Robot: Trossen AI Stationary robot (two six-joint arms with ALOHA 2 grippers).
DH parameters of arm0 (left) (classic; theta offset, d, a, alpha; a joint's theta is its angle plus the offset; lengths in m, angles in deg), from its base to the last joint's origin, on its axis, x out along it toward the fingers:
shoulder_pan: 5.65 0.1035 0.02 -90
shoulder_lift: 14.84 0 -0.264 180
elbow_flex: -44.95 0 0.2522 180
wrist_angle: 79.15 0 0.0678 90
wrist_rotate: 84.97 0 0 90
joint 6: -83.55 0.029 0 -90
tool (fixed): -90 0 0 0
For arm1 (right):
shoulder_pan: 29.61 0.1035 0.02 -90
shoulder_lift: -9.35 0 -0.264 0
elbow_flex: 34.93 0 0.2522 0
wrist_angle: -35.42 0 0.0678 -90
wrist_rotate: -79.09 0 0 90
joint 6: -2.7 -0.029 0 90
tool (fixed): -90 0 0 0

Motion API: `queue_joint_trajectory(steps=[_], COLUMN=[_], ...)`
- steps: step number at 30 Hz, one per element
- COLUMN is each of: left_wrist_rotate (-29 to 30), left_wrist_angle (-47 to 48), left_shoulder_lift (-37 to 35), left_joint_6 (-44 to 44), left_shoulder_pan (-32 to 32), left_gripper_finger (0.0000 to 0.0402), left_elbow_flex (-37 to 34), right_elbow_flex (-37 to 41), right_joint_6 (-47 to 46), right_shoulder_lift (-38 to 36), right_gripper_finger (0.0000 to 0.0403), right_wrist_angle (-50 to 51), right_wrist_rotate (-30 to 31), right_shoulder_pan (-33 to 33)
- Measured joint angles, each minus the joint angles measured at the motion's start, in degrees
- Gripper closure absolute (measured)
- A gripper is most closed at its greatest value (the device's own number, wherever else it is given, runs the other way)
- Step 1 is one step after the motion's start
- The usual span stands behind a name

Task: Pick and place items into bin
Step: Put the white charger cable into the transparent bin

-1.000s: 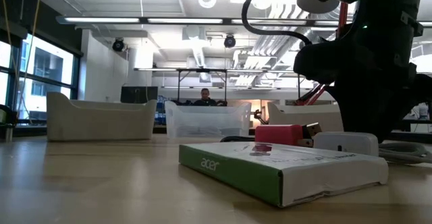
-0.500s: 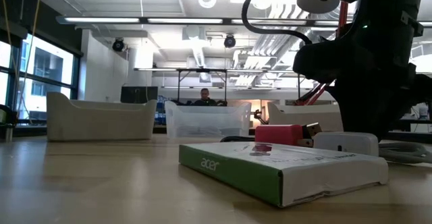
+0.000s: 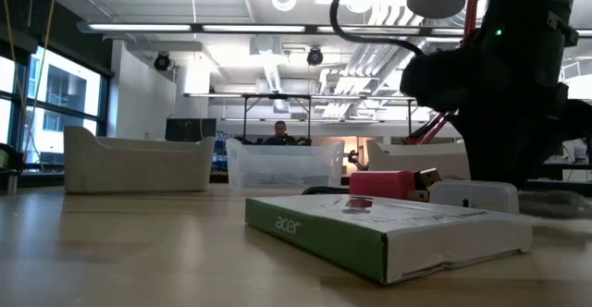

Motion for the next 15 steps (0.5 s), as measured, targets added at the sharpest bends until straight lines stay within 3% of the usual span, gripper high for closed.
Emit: queue_joint_trajectory(steps=[9,15], left_wrist_rotate=[0.5,0.6], left_wrist_angle=[0.0,0.0], left_shoulder_lift=[0.0,0.0], left_joint_6=[0.0,-0.1], left_shoulder_pan=[0.0,0.0], left_gripper_finger=[0.0229,0.0229], left_elbow_flex=[0.0,0.0], right_elbow_flex=[0.0,0.0], right_joint_6=[2.3,8.8], right_shoulder_lift=[-8.7,-17.0], right_gripper_finger=[0.0367,0.0359], right_wrist_angle=[0.8,-1.2], right_wrist_rotate=[4.8,12.7], right_shoulder_pan=[-1.8,-4.9])
